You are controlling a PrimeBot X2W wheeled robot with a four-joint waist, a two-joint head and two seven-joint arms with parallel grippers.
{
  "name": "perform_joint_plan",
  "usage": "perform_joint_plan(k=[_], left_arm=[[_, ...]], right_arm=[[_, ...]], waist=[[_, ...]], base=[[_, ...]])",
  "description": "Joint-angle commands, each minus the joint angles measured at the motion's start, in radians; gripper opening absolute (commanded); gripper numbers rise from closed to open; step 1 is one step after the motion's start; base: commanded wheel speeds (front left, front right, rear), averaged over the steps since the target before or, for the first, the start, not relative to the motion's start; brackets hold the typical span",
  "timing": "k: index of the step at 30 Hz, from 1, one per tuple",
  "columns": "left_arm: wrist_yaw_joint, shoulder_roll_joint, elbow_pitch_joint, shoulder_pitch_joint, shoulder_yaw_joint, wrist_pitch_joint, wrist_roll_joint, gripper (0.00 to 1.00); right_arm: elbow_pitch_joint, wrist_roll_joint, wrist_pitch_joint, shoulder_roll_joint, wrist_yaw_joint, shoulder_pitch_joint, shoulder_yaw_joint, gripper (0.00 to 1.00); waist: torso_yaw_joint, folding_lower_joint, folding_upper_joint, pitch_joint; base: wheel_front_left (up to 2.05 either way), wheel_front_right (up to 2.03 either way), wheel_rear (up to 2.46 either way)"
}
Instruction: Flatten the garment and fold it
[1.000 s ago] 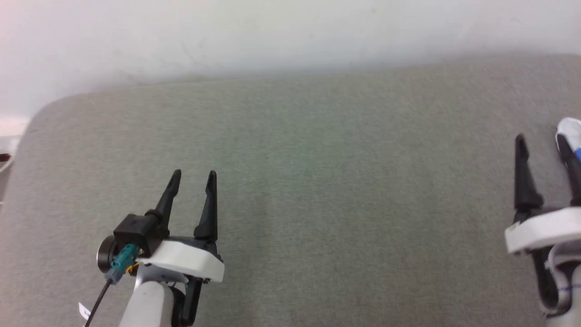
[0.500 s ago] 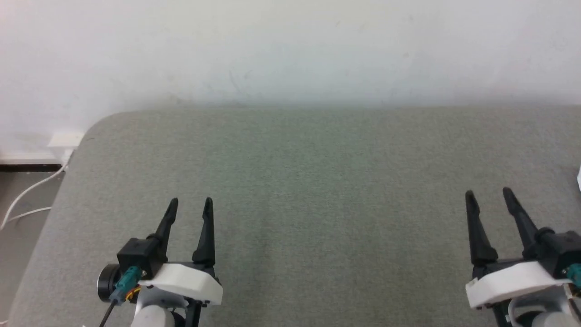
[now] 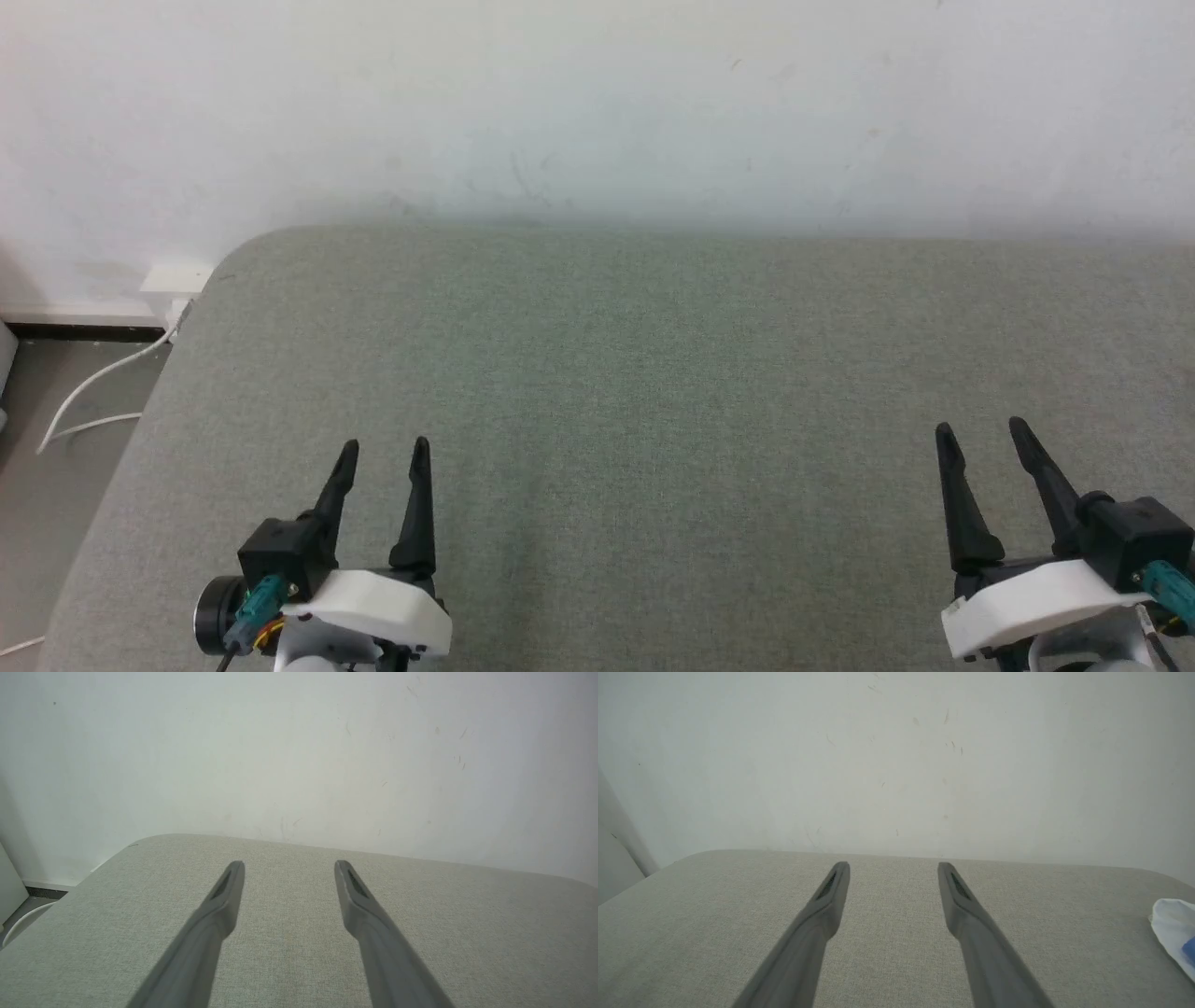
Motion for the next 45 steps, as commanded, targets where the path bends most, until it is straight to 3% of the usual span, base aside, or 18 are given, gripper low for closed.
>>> perform_joint_plan(k=[1,5,6,45], left_arm=[[0.007,-0.004,0.000,0.009,0.004,-0.005,0.002,1.00],[0.008,-0.004,0.007,0.012,0.006,-0.005,-0.002,1.00],[0.000,0.000,0.005,0.000,0.003,0.000,-0.001,0.00],[0.008,-0.001,-0.042,0.008,0.010,0.054,0.038,0.00]], right_arm=[[0.003,0.008,-0.005,0.003,-0.002,0.009,0.002,1.00],[0.010,0.011,-0.005,0.003,-0.002,0.006,0.004,1.00],[0.009,0.005,0.000,0.000,0.000,0.000,0.002,0.00],[0.007,-0.022,0.029,0.000,0.000,-0.013,0.012,0.00]], waist=[[0.001,0.0000,0.0000,-0.001],[-0.001,0.0000,0.0000,-0.004],[0.000,0.0000,0.0000,-0.004],[-0.021,0.0002,0.0000,0.001]], base=[[0.00,0.00,0.00],[0.00,0.00,0.00],[0.00,0.00,0.00],[0.00,0.00,0.00]])
